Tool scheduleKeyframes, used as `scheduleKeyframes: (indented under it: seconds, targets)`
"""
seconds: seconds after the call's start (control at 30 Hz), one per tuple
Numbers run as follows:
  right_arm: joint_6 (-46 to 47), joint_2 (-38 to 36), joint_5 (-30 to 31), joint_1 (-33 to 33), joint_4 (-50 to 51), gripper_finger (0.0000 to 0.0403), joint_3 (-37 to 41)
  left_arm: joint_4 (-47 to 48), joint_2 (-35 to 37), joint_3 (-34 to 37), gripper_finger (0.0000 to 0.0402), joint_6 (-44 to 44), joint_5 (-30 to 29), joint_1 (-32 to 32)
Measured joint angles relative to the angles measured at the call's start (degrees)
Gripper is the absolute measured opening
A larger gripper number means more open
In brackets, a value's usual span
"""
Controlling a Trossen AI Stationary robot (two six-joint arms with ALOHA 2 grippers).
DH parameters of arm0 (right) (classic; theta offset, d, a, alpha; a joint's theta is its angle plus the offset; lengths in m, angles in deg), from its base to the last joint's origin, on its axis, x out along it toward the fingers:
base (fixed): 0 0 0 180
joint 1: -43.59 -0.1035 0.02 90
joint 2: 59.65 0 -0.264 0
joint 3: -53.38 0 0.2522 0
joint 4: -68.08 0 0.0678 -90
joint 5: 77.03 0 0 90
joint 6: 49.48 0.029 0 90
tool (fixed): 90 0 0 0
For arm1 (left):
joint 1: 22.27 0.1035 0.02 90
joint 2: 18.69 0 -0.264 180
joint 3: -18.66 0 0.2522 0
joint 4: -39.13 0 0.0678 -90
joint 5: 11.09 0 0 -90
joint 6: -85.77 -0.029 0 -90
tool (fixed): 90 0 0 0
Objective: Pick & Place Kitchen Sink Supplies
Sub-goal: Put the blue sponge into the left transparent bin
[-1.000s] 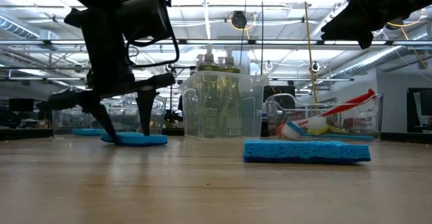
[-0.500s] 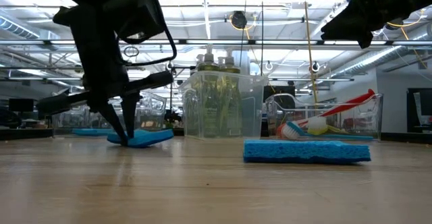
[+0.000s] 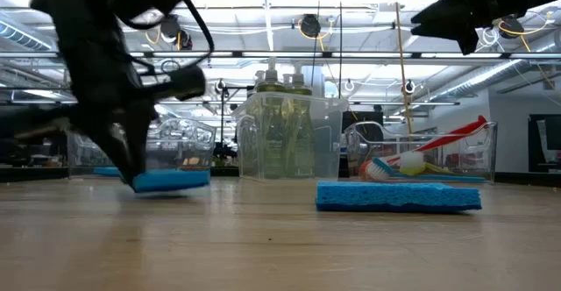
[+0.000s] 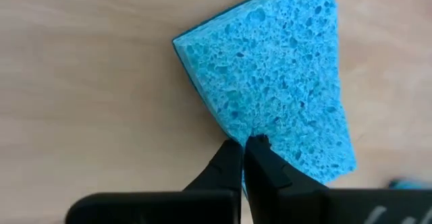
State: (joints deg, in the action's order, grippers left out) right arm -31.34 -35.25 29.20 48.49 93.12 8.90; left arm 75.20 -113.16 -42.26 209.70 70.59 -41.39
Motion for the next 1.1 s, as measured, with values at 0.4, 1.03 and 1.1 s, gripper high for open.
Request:
scheduleKeyframes:
  seconds: [0.4, 1.03, 1.1]
  targets:
    - [8.33, 0.0, 0.0, -0.01, -3.16, 0.011, -0.02, -8.04, 8.76, -0.22, 0.0002, -27.15, -9.6, -0.47]
    - [8.08, 0.13, 0.07, -0.01, -2.91, 0.011, -0.02, -65.41, 13.02, -0.26, 0.0001, -82.07, 10.57, 5.56]
    - [8.03, 0.13, 0.07, -0.01, -2.92, 0.011, -0.02, -69.05, 13.09, -0.28, 0.0, -82.26, 13.47, 6.31]
